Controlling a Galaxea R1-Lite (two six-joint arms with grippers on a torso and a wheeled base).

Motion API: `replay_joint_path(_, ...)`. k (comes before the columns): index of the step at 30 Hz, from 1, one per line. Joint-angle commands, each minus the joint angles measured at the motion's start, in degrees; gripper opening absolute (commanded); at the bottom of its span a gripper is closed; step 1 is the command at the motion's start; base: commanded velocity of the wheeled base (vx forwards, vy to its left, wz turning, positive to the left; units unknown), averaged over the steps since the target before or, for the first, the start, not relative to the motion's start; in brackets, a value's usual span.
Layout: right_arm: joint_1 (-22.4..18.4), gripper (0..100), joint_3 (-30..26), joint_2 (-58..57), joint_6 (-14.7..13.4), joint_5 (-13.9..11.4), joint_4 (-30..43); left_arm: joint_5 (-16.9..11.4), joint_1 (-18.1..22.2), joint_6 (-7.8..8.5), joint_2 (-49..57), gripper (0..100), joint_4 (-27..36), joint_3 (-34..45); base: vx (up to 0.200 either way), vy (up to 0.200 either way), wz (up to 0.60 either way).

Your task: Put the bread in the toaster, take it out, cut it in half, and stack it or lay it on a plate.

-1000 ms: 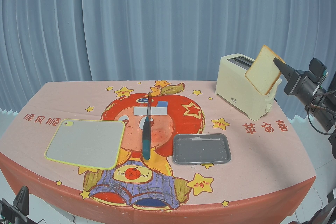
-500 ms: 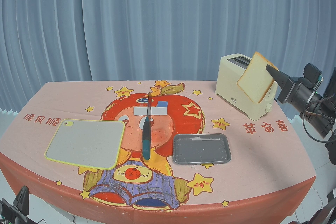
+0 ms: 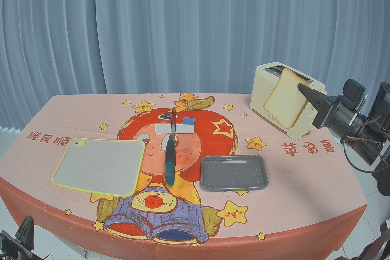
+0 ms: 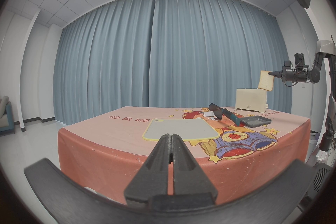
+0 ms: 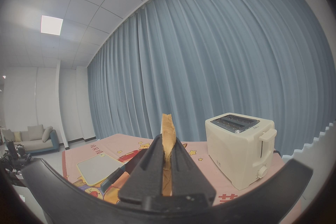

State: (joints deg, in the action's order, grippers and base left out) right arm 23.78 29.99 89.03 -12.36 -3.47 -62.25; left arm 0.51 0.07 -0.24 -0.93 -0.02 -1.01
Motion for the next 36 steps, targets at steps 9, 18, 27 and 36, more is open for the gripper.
replay_joint_path(9, 0.2, 0, 0.3, 0.2, 0.4, -0.1, -0.1, 0.0, 0.0, -0.20, 0.9, 0, 0.0, 1.0, 0.000, 0.000, 0.00)
replay_joint_path(18, 1.4, 0, 0.0, 0.3, 0.5, 0.0, -0.1, 0.1, 0.0, -0.20, 0.9, 0, 0.0, 1.0, 0.000, 0.200, 0.00)
replay_joint_path(27, 1.4, 0, -0.2, 0.1, 0.5, 0.0, 0.0, 0.1, 0.0, -0.28, 0.9, 0, 0.0, 1.0, 0.000, 0.200, 0.00)
replay_joint_path(36, 2.6, 0, -0.4, 0.1, 0.6, 0.0, 0.0, 0.1, 0.0, -0.28, 0.9, 0, 0.0, 1.0, 0.000, 0.200, 0.00)
